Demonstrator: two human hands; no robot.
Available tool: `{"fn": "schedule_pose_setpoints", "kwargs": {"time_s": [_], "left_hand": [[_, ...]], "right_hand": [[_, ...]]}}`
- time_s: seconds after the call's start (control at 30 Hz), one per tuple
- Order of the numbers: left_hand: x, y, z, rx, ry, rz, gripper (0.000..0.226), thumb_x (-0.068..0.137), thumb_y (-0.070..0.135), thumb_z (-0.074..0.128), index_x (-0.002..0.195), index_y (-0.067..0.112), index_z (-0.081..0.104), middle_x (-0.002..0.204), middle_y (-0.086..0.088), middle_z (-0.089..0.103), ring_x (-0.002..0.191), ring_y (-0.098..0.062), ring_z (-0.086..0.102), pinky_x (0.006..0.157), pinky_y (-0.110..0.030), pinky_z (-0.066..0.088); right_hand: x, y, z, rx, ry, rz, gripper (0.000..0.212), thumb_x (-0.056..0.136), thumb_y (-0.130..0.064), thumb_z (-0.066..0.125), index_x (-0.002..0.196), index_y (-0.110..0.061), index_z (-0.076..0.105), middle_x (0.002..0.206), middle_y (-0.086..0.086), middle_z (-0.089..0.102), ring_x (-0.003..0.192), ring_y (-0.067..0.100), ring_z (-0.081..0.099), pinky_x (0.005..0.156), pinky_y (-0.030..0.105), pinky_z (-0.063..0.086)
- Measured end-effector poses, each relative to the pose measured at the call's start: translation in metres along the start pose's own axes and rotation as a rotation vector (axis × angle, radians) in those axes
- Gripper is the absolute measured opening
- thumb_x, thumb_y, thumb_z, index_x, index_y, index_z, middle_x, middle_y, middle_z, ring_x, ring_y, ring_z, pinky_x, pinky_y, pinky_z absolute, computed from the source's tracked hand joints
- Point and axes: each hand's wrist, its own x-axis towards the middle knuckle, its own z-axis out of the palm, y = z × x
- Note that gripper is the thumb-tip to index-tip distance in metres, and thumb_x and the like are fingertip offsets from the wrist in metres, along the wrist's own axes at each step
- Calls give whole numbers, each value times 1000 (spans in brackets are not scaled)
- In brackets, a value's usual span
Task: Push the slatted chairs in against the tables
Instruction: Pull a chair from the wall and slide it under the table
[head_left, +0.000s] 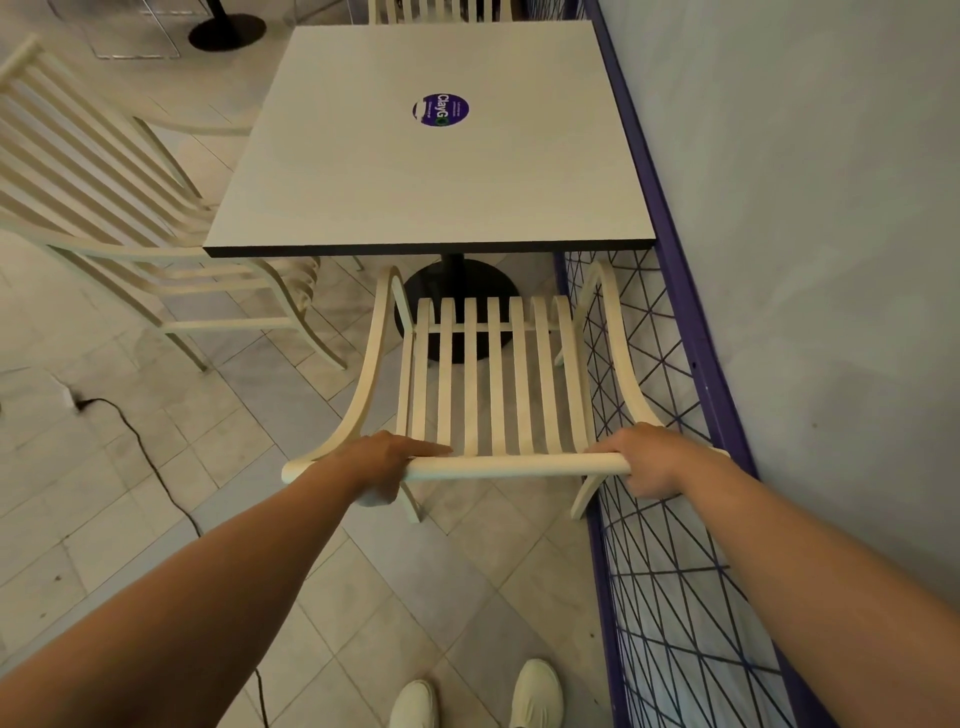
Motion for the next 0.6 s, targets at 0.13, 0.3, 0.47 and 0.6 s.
{"fn": "schedule_pose_setpoints", "kwargs": {"time_s": [0.13,0.3,0.47,0.6], "left_hand": [[1,1,3,33,17,8,85,88,10,73,150,52,33,131,6,61,109,-19,61,96,-39,54],[6,0,4,50,41,-30,77,88,4,72,146,47,45,125,6,65,105,-19,63,95,-38,55],[14,-1,-4,48,61,-29,73,89,5,71,145,45,47,126,6,65,106,-19,64,97,-38,54],[17,-2,-10,78,37,-32,77,88,1,70,146,45,45,127,5,64,107,-20,63,95,-38,54]], "right_hand": [[0,1,0,-28,6,0,74,84,-7,63,141,-50,44,116,-7,58,94,15,55,85,35,53],[6,-3,-1,-13,-6,9,75,84,1,61,142,-45,47,112,-5,58,94,16,55,84,35,53],[15,0,-8,-22,12,14,72,85,-2,61,140,-46,49,107,-7,57,94,16,55,87,37,53],[17,0,-13,-33,11,14,72,84,-1,60,138,-48,50,104,-8,56,94,16,55,85,36,53]]}}
